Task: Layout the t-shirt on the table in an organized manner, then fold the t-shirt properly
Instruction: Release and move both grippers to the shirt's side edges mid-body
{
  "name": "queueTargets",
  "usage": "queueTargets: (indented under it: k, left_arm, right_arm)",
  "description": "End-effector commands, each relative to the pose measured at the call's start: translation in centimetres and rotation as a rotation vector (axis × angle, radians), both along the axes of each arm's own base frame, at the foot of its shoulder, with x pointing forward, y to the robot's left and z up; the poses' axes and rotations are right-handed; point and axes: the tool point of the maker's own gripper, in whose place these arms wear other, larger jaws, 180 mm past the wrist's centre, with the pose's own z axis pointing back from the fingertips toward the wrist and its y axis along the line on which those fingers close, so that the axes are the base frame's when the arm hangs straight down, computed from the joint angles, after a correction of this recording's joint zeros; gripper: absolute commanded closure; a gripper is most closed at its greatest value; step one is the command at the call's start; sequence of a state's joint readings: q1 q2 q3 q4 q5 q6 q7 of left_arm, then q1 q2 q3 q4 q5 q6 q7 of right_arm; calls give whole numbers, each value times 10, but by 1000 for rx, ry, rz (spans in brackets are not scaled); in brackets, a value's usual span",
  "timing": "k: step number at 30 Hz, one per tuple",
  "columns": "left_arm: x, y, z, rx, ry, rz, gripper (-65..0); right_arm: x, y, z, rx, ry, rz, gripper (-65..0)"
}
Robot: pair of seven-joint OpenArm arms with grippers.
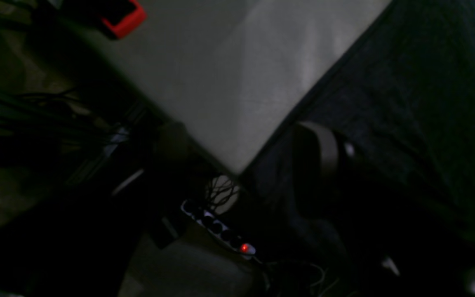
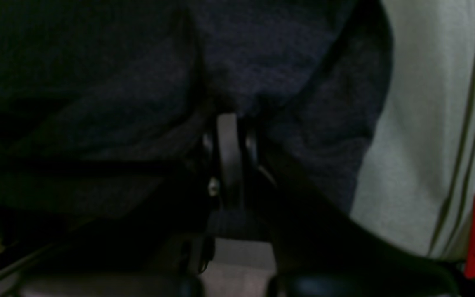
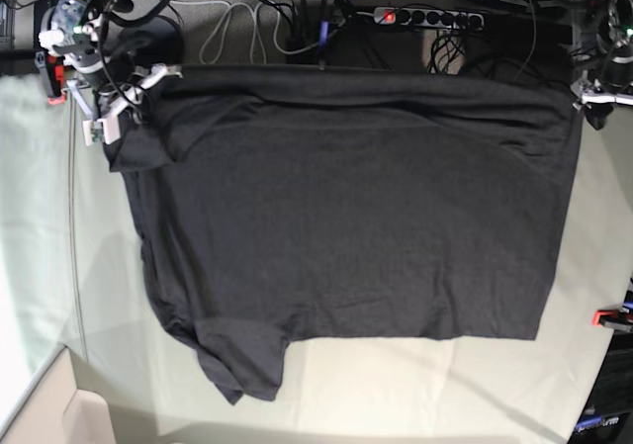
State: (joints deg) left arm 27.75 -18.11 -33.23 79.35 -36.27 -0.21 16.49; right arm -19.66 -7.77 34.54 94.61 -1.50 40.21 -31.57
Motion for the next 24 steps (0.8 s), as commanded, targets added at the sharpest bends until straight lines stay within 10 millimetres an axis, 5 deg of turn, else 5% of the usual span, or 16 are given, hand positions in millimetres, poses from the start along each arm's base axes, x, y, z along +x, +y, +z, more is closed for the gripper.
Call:
queueTargets:
  k: [1, 15, 24]
  left_arm:
    - [6, 8, 13, 36, -30, -9, -389]
    - [5, 10, 14, 43, -25, -13, -389]
    - [5, 11, 14, 44, -26, -12, -391]
  right_arm:
    - [13, -3, 12, -7, -54, -5, 0]
    - [90, -2, 53, -4, -237, -6, 0]
    - [119, 0, 64, -2, -219, 2, 0]
